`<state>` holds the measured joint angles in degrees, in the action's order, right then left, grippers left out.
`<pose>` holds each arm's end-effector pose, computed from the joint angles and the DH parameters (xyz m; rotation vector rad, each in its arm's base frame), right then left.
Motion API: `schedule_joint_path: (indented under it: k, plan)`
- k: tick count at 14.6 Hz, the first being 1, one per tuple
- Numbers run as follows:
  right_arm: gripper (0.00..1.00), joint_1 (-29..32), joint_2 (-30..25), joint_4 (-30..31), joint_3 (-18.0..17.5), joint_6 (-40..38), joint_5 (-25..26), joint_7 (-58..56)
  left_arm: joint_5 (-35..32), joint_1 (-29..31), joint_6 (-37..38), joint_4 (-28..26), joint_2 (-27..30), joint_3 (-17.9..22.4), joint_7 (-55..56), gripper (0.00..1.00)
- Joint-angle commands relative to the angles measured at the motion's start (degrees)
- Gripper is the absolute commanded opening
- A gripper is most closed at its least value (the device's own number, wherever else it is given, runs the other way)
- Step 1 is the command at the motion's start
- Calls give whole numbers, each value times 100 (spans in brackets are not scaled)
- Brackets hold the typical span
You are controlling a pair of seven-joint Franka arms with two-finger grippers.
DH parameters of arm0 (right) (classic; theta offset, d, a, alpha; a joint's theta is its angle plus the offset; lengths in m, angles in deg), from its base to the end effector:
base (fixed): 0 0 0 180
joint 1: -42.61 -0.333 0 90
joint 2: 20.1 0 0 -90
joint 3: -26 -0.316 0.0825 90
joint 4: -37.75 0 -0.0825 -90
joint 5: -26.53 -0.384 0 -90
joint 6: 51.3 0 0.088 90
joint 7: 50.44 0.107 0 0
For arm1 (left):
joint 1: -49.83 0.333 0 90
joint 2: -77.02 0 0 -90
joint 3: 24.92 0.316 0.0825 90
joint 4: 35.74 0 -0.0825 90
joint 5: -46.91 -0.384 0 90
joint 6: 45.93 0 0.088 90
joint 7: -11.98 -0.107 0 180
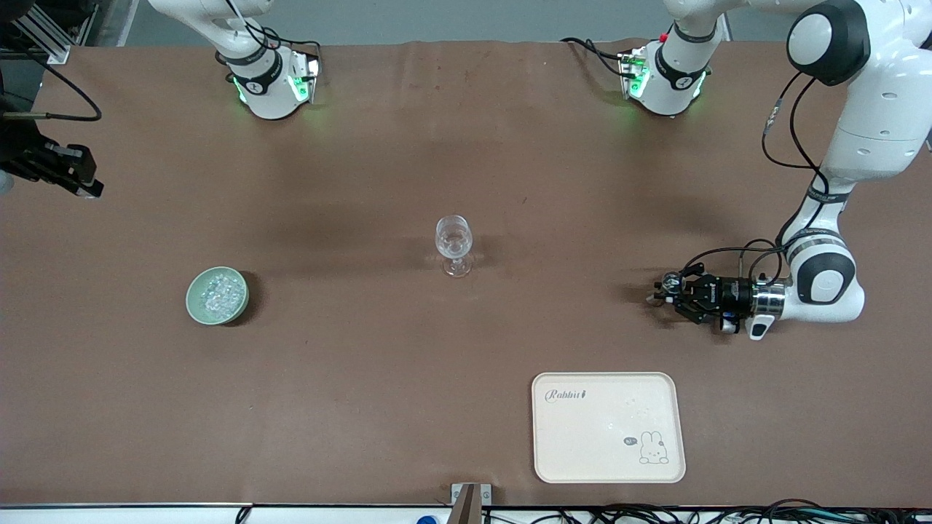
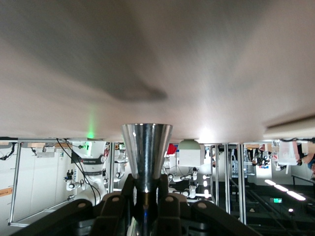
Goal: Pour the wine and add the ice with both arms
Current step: 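Lift the ice cube with the right gripper while the left gripper lifts the jigger, then carry the jigger with the left gripper over the wine glass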
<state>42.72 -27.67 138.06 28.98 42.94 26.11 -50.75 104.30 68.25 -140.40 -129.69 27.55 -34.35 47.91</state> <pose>0.5177 -0.0289 0.6164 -3.1270 0.0760 -0.0413 0.6142 0.0198 0.1235 1.5798 1.2875 -1.1802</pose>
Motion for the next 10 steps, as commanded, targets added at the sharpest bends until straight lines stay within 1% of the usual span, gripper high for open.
schedule_joint_path:
  k: [1, 3, 6, 8, 10]
  plan:
    - [4, -10, -87, 156, 10, 182, -28, -48, 227, -84, -28, 96, 138, -322, 370, 1]
    - [4, -19, -79, 156, 10, 226, -28, -48, 351, -154, -97, 87, 226, -542, 459, 1]
    - [4, -19, -70, 147, 10, 279, -28, -48, 456, -488, -309, 52, 455, -613, 818, 1]
    - [4, -28, -70, 147, 10, 288, -28, -48, 641, -523, -370, 17, 525, -797, 881, 1]
    - [4, -28, -61, 147, 10, 305, -28, -48, 650, -515, -807, -184, 691, -1113, 977, 1]
